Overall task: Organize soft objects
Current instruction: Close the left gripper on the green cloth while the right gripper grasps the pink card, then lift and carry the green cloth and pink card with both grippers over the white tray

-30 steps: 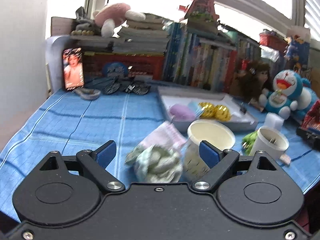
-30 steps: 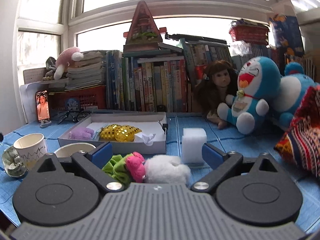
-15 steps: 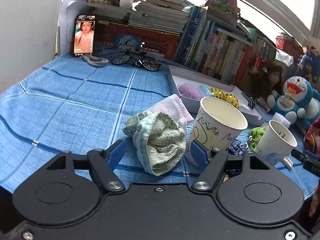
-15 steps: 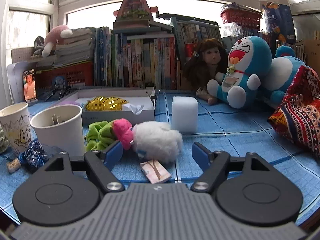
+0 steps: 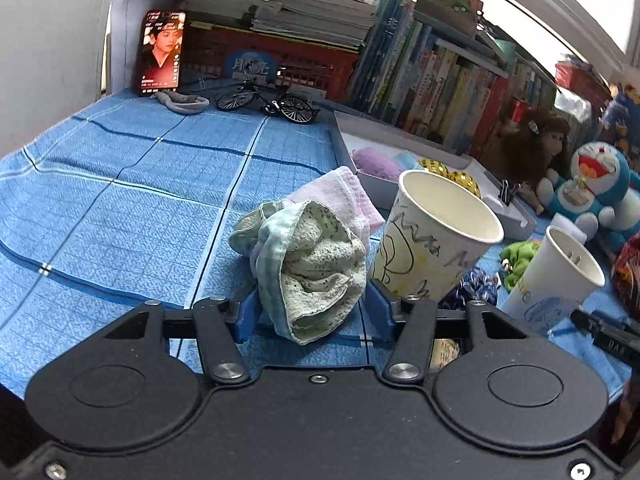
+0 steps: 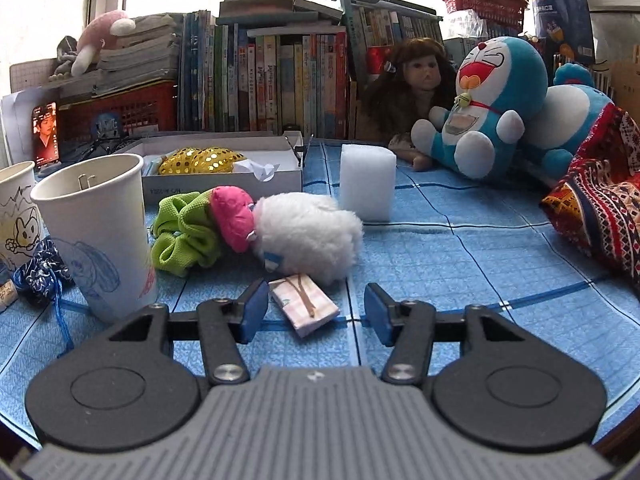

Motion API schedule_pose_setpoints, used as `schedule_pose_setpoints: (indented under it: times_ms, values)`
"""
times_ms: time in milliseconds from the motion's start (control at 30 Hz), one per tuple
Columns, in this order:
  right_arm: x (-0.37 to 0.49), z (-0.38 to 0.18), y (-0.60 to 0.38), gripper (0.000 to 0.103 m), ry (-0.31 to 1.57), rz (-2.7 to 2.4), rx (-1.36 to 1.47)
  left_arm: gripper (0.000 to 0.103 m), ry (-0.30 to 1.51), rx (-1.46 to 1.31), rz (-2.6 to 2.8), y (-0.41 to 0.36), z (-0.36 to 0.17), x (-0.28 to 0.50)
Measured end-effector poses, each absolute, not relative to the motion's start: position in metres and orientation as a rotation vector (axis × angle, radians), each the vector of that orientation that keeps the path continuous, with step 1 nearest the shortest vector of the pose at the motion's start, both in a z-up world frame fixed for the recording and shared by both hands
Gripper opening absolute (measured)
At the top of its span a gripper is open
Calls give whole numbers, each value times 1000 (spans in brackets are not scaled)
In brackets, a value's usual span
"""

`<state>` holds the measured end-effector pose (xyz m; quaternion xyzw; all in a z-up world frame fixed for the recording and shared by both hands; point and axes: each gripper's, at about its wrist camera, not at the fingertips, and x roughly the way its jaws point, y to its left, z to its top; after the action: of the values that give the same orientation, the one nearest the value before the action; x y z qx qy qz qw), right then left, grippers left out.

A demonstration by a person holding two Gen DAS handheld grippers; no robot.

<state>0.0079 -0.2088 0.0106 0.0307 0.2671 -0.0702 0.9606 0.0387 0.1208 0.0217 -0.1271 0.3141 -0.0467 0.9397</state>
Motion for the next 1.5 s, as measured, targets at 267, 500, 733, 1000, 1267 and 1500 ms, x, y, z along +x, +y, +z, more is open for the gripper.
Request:
schedule_pose_setpoints:
  times_ms: [267,500,733,1000,1267,1500]
  values:
    - [9,7,-200,62,545,-135,35,53,646,-308,-84,123,17,49]
    - [10,9,-188,34,552,-113,7,27,647,-326,-50,124,13,51]
    - [5,14,-178,31,552,-59,0,21,610,-301,-54,126,22,39]
    - [-13,19,-168,31,546,68,-21,21,628,-291,-78,125,24,19]
    - [-27,20,-172,54,550,92,-38,21,633,-257,-88,125,21,1]
    - [-29,18,-185,61,576,1,-56,32,622,-241,-71,124,21,-1]
